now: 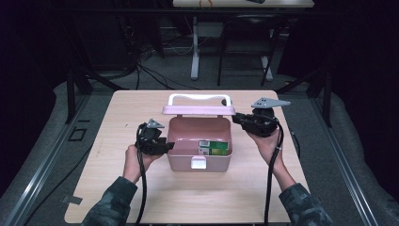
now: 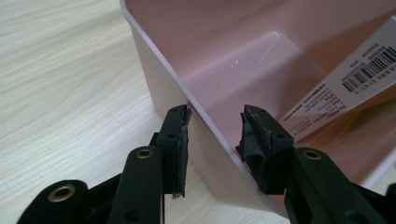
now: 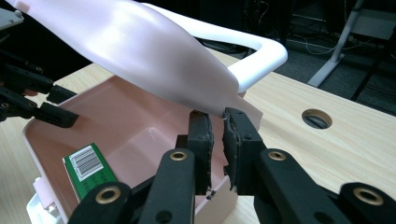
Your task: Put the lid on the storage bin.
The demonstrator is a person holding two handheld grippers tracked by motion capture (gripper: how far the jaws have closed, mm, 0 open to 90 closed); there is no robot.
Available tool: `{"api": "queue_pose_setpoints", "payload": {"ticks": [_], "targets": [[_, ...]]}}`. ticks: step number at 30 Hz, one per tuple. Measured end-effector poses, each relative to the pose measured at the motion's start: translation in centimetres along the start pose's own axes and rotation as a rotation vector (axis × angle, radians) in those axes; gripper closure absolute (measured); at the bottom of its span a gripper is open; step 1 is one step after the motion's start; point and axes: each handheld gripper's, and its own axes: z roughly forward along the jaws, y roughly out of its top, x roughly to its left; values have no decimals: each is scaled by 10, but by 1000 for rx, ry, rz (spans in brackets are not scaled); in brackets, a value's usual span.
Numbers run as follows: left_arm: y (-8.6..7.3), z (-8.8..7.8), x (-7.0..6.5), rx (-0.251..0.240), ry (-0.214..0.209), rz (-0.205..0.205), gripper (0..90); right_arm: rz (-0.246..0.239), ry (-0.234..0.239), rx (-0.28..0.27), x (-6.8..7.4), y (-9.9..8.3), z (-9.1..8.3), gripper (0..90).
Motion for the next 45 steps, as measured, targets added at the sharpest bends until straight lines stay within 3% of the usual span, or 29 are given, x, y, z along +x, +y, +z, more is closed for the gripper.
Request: {"api": "queue_pose_setpoints", "payload": {"ticks": [9,16,22,31,36,45], "targets": [[-4,-14,5,-16,-14,-30,357,1,7,15,1,-2,-1,809],[-7,-40,11,-56,7,-48,289,2,11,26,2,-4,-1,800],[-20,-48,26,-55,46,-87,204,-1,18,35,2,-5,-1,799],[-45,-37,41,-34,93,-108,149,9,21,50,3,-9,-1,799],[-51,-29,50,-26,72,-142,148,10,29,73,5,-15,-1,783],[-53,-19,50,8,55,-125,148,35,44,129,9,-27,4,764]]}}
